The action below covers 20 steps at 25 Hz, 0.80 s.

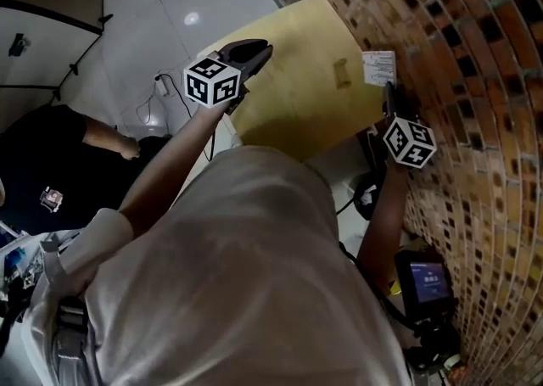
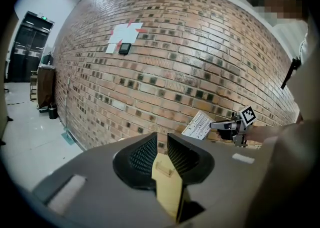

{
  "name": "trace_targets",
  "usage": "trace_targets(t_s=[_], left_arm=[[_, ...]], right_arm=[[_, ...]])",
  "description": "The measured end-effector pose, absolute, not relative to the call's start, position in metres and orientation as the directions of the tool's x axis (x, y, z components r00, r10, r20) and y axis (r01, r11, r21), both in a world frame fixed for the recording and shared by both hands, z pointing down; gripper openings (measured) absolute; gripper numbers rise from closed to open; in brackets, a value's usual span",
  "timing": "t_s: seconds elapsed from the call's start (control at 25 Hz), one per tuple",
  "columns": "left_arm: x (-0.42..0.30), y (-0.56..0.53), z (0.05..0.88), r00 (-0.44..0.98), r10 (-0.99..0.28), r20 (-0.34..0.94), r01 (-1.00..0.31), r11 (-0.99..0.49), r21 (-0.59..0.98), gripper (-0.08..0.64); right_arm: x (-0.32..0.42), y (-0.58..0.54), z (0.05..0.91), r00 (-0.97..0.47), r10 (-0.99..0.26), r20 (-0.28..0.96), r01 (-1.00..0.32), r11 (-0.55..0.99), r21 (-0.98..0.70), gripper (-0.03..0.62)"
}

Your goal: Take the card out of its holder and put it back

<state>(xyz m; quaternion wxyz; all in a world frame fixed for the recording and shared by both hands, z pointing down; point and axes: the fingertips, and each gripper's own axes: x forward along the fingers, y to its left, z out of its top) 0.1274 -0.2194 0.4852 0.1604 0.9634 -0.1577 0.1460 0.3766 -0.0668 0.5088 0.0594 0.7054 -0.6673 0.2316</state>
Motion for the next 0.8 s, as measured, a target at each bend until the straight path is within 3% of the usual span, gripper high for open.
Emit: trace_targets(t_s=[0.8], left_arm=[[0.123,-0.205,0.506,0.890,-0.260,0.375,-0.378,-0.880,0.287,0.084]], right_arm=[[0.388,-0.082,0.570,-0.037,-0.866,0.498,-0.972,-0.084,-0.218,0.014]])
